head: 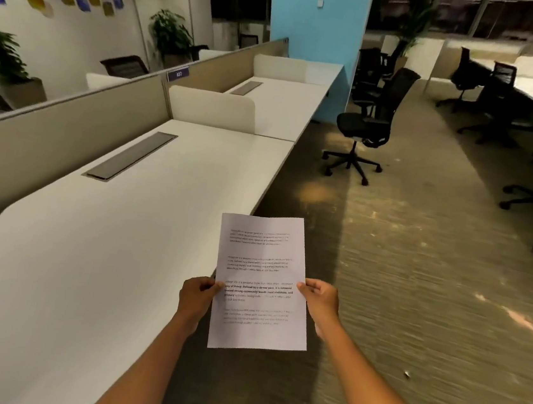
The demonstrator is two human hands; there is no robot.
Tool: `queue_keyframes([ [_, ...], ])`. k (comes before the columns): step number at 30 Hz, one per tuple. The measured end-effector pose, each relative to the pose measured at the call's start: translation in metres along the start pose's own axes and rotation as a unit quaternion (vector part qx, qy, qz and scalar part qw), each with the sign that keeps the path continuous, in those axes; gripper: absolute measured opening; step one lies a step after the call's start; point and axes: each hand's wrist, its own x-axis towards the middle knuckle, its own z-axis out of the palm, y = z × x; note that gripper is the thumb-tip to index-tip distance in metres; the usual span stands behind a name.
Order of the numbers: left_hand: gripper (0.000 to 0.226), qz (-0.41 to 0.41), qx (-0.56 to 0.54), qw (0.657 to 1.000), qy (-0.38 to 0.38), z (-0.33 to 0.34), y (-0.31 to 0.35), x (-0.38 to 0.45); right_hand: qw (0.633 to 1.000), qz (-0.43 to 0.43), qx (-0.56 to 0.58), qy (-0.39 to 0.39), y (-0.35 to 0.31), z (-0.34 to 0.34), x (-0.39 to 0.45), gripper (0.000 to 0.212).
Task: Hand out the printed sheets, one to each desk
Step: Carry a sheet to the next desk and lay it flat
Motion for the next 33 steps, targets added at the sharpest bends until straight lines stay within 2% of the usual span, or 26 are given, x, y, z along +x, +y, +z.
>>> queue_keyframes([
  [3, 0.022, 0.007, -0.006, 1.000, 0.014, 0.023, 0.028, 0.039, 1.000, -0.010, 0.001, -0.015, -0.027, -0.007, 0.052, 0.016],
  [9, 0.020, -0.004, -0.021, 0.999, 0.032, 0.059, 0.052, 0.102, 0.999, -0.008, -0.034, -0.031, -0.054, -0.011, 0.141, 0.015],
  [13, 0.018, -0.020, -0.034, 0.998, 0.040, 0.066, 0.055, 0.146, 0.997, -0.001, -0.055, -0.045, -0.058, 0.006, 0.197, 0.007],
  [17, 0.016, -0.039, -0.076, 0.996, 0.038, 0.064, 0.054, 0.202, 0.996, -0.007, -0.070, -0.062, -0.064, 0.036, 0.251, 0.015],
  [26, 0.019, -0.067, -0.122, 0.990, 0.010, 0.015, 0.057, 0.348, 0.989, -0.003, -0.124, -0.086, -0.103, 0.145, 0.385, 0.015],
  [33, 0.022, -0.091, -0.112, 0.987, 0.074, -0.047, 0.050, 0.406, 0.978, 0.000, -0.164, -0.128, -0.133, 0.256, 0.446, 0.020],
])
